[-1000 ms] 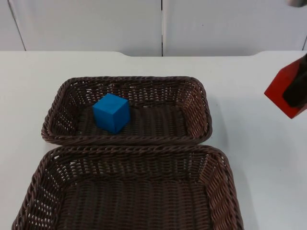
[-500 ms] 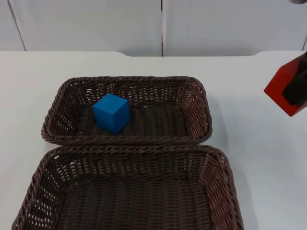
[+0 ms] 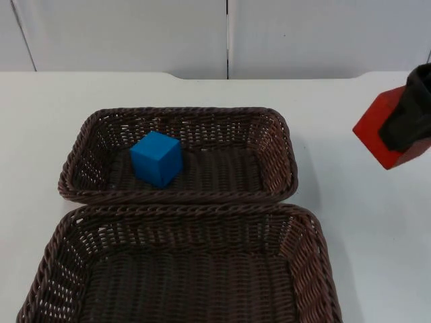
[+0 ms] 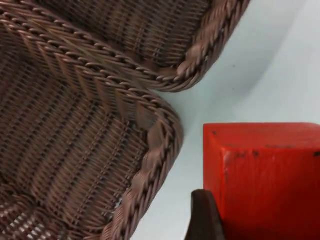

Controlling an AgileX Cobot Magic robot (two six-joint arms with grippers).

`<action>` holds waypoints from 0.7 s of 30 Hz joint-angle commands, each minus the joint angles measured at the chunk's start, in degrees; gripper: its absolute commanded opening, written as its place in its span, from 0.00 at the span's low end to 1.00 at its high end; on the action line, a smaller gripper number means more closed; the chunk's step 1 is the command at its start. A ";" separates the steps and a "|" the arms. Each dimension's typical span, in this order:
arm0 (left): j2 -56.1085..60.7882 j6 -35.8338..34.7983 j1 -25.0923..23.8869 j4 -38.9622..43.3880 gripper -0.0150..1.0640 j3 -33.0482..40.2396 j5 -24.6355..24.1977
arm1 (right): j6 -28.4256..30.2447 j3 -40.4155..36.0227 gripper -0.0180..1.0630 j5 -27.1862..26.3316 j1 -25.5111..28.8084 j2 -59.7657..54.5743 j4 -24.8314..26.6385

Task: Pick up one cube with the left hand and place it into the upper basket. Pick up one cube with the right hand and place it into the lower basket.

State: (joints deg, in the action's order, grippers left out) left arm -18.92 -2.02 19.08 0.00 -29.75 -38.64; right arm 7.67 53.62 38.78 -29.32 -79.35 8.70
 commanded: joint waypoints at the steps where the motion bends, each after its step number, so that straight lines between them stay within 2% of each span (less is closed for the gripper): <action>1: 0.27 -0.45 0.14 0.42 0.99 0.30 0.54 | 0.55 0.19 0.02 0.36 -0.68 0.55 0.75; 4: 0.27 -0.45 0.14 0.42 0.99 0.30 0.54 | 0.55 0.19 0.02 0.47 -2.49 0.55 0.48; 13: 0.27 -0.45 0.14 0.56 0.99 0.30 0.63 | 2.73 0.19 0.02 -1.55 -13.18 -5.73 0.38; 21: 0.27 -0.45 0.14 0.56 0.99 0.30 0.63 | 3.56 3.75 0.02 -0.91 -18.12 -13.59 0.38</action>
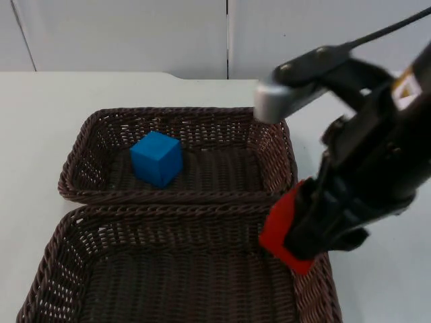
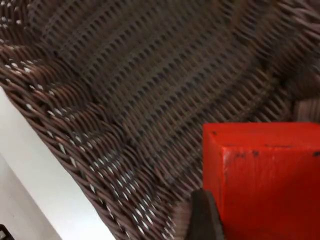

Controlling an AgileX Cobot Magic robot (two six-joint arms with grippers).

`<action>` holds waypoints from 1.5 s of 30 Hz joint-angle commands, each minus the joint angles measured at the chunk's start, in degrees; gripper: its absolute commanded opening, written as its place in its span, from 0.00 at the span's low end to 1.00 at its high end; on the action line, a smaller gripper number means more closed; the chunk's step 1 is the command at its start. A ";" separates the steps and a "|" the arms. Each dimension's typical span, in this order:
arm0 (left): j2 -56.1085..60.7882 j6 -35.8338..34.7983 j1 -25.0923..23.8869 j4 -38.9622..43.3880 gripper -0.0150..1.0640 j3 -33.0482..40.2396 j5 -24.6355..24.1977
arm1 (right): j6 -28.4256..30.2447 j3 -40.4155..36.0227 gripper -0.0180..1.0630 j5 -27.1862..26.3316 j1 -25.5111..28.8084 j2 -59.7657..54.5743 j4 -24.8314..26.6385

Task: Pick up one cube with the left hand and place it into the upper basket. Pick up one cube with the right hand and place it into the lower basket.

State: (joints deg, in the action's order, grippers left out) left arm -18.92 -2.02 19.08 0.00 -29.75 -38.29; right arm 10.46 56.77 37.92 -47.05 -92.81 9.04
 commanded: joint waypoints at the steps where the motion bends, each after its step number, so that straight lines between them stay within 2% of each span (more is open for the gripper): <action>1: 0.27 -0.45 0.14 0.56 0.99 0.30 0.29 | 0.77 1.84 0.02 0.03 -1.07 -1.41 0.05; 7: 0.27 -0.45 0.14 0.56 0.99 0.30 0.29 | 1.62 8.23 0.02 0.01 -4.61 -8.02 0.15; 18: 0.27 -0.45 0.14 0.56 0.99 0.30 0.29 | 1.62 16.22 0.02 -0.34 -6.90 -17.17 0.39; 23: 0.27 -0.45 0.14 0.57 0.99 0.30 0.40 | 4.04 18.16 0.02 -1.39 -7.03 -20.64 0.30; 28: 0.27 -0.45 0.14 0.67 0.99 0.30 0.40 | 4.17 18.93 0.02 -2.99 -7.03 -24.14 0.17; 35: 0.27 -0.45 0.14 0.67 0.99 0.30 0.40 | 4.33 18.93 0.02 -2.60 -7.03 -26.89 0.28; 37: 0.27 -0.45 0.14 0.67 0.99 0.30 0.40 | 4.33 18.93 0.09 -2.34 -7.03 -26.89 0.38; 39: 0.27 -0.45 0.14 0.67 0.99 0.30 0.40 | 4.33 18.93 0.26 -2.14 -7.03 -26.89 0.38; 40: 0.27 -0.45 0.14 0.67 0.99 0.30 0.40 | 4.33 18.93 0.26 -2.14 -7.03 -26.89 0.38; 43: 0.27 -0.45 0.14 0.67 0.99 0.30 0.40 | 4.33 18.93 0.57 -1.77 -7.03 -26.89 0.38; 45: 0.27 -0.45 0.14 0.67 0.99 0.30 0.40 | 4.33 18.93 0.72 -1.77 -7.03 -26.89 0.38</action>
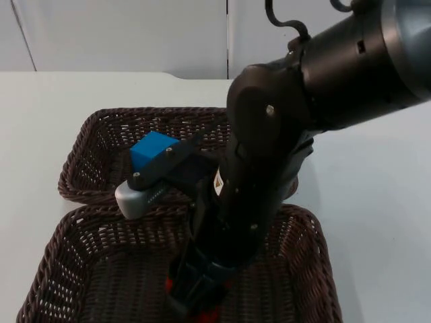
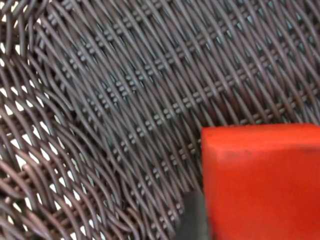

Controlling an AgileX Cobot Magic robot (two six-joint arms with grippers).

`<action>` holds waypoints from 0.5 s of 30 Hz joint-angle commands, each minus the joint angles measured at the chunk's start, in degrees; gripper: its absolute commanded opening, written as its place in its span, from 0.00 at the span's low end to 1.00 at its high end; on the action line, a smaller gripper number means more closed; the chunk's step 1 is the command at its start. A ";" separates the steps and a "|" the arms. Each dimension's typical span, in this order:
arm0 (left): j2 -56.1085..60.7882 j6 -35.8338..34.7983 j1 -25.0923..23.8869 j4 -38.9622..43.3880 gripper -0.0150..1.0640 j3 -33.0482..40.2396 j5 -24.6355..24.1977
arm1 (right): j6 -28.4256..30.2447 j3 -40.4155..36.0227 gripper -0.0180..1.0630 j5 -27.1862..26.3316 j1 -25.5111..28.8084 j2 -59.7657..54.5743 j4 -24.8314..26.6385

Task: Pick up one cube with the left hand and place it into the upper basket. Pick up one cube with the right hand and place it into the lower basket.

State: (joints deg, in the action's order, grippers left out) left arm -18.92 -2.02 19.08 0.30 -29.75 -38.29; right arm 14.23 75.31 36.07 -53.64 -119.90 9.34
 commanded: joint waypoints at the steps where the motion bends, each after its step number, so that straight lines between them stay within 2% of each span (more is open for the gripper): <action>1: 0.27 -0.45 0.14 0.36 0.99 0.30 0.40 | 0.56 0.39 0.72 0.08 -0.44 0.21 0.07; 4: 0.27 -0.45 0.14 0.35 0.99 0.30 0.50 | 0.56 0.44 0.81 0.39 -0.44 0.62 0.07; 15: 0.27 -0.45 0.14 0.35 0.99 0.30 0.29 | 0.56 1.08 0.81 2.64 -0.44 8.54 -0.15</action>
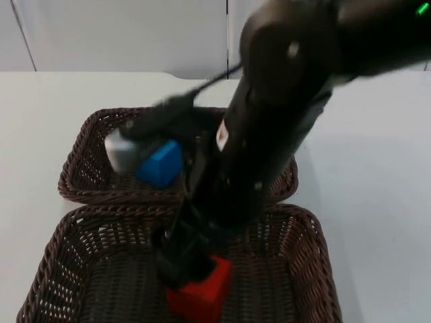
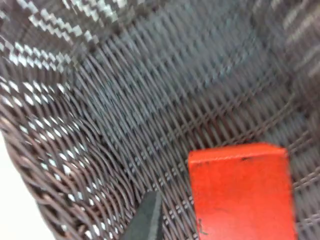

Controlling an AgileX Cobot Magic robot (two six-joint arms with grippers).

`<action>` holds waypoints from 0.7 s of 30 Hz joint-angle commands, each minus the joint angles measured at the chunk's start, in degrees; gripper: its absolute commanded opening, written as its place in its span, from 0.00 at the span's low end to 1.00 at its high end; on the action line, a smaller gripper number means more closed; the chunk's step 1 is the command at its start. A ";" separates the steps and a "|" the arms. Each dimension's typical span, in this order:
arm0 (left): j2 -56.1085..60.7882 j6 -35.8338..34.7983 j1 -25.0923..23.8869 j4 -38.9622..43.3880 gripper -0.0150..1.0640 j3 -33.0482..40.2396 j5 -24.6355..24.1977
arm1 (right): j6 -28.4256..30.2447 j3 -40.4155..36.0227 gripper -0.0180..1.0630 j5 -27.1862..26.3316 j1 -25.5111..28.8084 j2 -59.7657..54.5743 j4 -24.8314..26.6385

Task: Pick up one cube with the left hand and place it into the upper basket. Pick up one cube with the right hand and place it into the lower basket.

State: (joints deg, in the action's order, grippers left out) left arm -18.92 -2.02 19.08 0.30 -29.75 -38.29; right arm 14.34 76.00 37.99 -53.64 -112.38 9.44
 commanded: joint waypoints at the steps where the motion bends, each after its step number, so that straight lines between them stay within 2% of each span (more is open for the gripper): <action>1: 0.27 -0.45 0.14 0.35 0.99 0.30 0.29 | 0.46 0.39 0.81 0.72 -0.31 2.35 -0.25; 16: 0.27 -0.45 0.14 0.35 0.99 0.30 0.15 | -0.97 0.39 0.81 1.42 -0.31 11.76 0.08; 21: 0.74 -0.45 0.14 0.35 0.99 0.30 -0.44 | -1.47 -2.72 0.81 -0.35 -0.31 15.42 0.09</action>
State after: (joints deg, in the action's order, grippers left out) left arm -18.64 -2.02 19.08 0.41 -29.75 -38.61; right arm 13.00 73.29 37.97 -53.64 -97.79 9.44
